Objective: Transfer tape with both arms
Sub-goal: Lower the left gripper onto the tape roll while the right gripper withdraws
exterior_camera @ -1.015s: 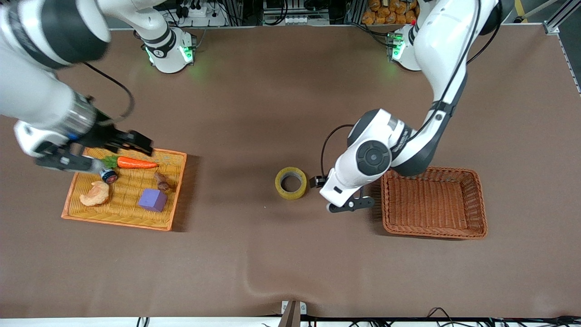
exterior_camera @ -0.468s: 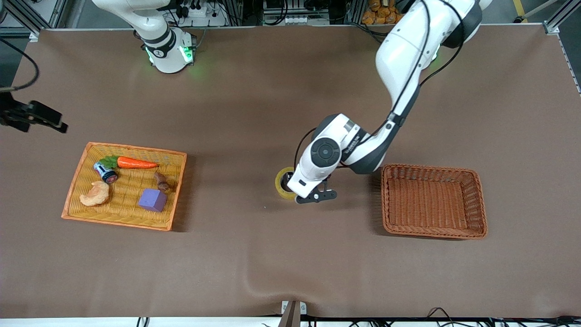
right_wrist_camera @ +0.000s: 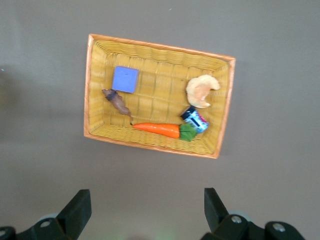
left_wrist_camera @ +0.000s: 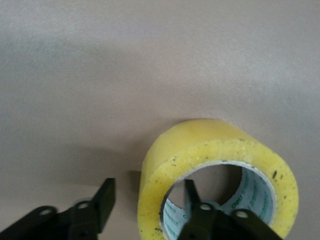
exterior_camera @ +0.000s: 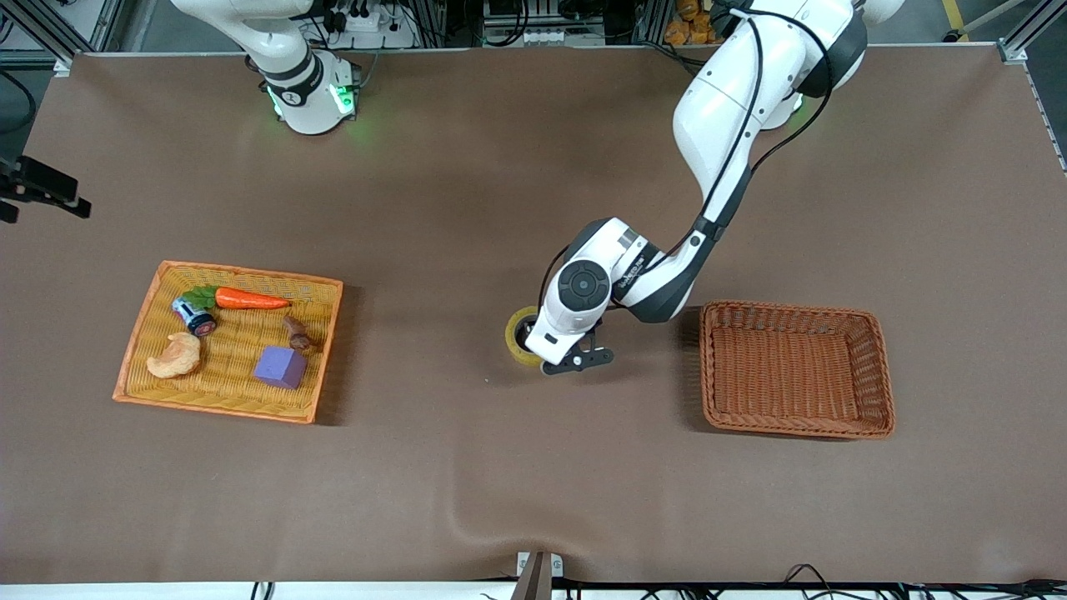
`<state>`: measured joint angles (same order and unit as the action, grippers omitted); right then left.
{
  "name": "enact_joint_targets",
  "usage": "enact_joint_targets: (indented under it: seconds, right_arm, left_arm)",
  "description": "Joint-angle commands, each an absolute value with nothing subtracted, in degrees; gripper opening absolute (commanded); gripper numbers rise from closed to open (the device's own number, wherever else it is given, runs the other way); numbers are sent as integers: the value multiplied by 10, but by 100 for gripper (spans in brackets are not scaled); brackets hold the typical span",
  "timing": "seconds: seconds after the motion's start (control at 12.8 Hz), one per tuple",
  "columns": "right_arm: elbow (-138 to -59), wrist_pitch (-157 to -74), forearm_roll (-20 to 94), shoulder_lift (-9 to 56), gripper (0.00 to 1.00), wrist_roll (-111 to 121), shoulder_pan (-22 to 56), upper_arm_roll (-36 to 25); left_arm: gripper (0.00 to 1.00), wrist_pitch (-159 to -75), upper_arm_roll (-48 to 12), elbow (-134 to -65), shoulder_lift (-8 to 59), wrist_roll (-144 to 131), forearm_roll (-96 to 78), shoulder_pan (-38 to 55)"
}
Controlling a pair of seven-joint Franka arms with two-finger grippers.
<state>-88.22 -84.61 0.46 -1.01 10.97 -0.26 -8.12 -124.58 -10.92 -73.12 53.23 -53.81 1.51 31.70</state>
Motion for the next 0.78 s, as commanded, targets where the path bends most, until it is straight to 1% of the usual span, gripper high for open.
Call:
enact_joint_targets:
  seconds: [0.0, 0.16, 0.31, 0.55, 0.7]
  right_arm:
    - [-903, -851, -17, -29, 100, 119, -14, -69]
    - [-918, -866, -53, -27, 100, 117, 3, -63]
    - [-925, -866, -47, -27, 100, 111, 11, -63]
    - [-924, -854, -34, -34, 100, 81, 10, -65]
    - [-920, -846, -15, -34, 100, 79, 10, -65]
  left_arm:
    - [0, -1245, -102, -716, 539, -594, 11, 324]
    - [0, -1245, -102, -715, 530, -591, 11, 323]
    - [0, -1244, -102, -715, 507, -591, 11, 317]
    - [0, -1224, -102, -715, 444, -597, 9, 302]
    - [0, -1173, -102, -717, 389, -595, 11, 275]
